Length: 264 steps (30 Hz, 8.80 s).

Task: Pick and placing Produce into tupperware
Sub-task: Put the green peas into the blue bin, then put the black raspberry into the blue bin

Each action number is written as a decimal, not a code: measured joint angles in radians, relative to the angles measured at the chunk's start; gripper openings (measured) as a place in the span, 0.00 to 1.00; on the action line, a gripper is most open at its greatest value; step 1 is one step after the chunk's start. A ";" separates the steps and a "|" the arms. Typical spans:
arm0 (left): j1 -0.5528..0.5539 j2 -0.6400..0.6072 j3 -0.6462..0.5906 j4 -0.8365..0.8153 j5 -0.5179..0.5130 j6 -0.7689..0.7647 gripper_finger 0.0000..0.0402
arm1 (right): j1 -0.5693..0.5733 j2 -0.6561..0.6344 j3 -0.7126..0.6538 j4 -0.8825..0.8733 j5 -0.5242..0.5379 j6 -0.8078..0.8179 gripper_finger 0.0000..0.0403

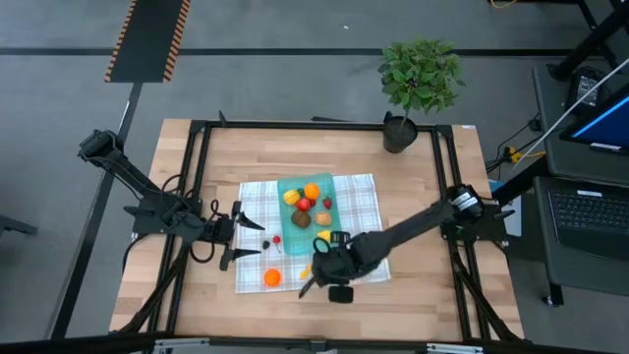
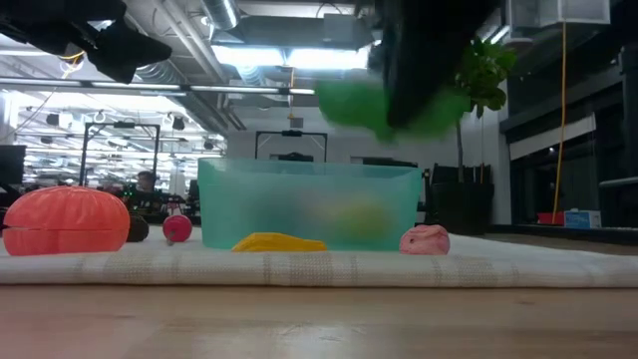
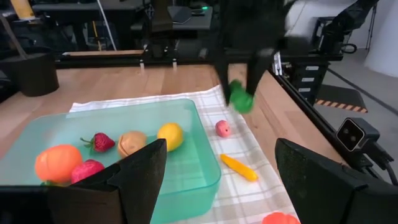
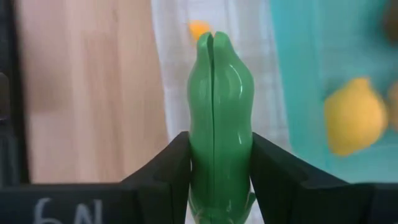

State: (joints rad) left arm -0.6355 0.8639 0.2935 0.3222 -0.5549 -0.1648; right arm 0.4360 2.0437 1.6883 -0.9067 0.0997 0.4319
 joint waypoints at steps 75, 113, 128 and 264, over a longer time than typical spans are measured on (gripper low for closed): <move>0.047 0.000 0.000 0.003 -0.038 0.018 0.73 | -0.106 -0.566 -1.226 1.834 0.085 -0.348 0.34; 0.116 0.000 0.000 -0.063 -0.010 0.010 0.73 | -0.270 -0.439 -0.789 1.166 -0.052 -0.283 0.34; 0.116 0.000 0.000 -0.064 -0.008 0.010 0.73 | -0.271 -0.228 -0.531 0.797 -0.083 -0.268 0.34; 0.148 0.536 0.000 -0.029 0.132 -0.324 0.67 | -0.080 -0.571 -1.171 1.679 0.136 -0.317 0.54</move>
State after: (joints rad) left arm -0.4873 1.3998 0.2935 0.2935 -0.4231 -0.4885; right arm 0.3557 1.4727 0.5171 0.7727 0.2359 0.1146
